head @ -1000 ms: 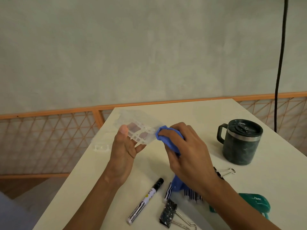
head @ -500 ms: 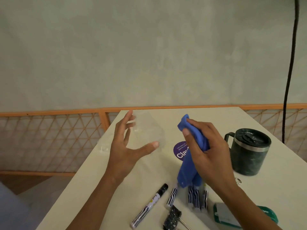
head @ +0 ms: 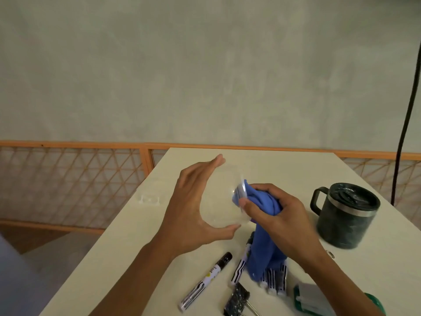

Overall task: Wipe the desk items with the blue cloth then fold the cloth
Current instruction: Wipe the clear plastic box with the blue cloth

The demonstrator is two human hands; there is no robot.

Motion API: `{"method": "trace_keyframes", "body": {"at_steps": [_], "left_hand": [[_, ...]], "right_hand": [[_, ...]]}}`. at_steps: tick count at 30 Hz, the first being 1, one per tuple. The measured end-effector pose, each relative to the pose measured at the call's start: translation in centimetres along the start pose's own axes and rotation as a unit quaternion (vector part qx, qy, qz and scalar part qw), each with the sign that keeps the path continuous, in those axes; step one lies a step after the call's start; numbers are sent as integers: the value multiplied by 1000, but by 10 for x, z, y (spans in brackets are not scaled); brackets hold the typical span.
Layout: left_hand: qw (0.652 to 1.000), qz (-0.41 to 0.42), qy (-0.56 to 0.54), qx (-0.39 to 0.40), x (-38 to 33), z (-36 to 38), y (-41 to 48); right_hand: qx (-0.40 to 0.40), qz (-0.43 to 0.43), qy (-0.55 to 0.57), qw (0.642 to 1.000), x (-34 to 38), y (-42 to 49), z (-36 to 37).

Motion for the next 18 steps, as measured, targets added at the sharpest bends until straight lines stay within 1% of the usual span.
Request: {"method": "trace_keyframes", "body": {"at_steps": [3, 5, 11, 14, 16, 18], "left_hand": [[1000, -5, -26, -7, 1, -4, 0], [1000, -10, -22, -4, 5, -6, -1], [1000, -17, -14, 20, 14, -8, -1], [1000, -15, -12, 6, 15, -9, -1], [1000, -17, -12, 1, 17, -11, -1], [1000, -16, -7, 3, 19, -10, -1]], "right_hand": [[-4, 18, 7, 1000, -4, 2, -2], [-9, 19, 7, 1000, -5, 1, -2], [-44, -22, -3, 999, 5, -3, -7], [-83, -93, -47, 991, 14, -6, -10], [-124, -171, -91, 973, 26, -11, -13], [-157, -231, -142, 950, 40, -16, -12]]}}
Point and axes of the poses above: each hand's wrist, its own y-axis towards the middle knuckle, its own z-axis out of the palm, x = y × z, the point moved 7 cm from there along y, towards the middle knuckle, and after that the axes turned 1 degree about y, right-handed, at the moved point
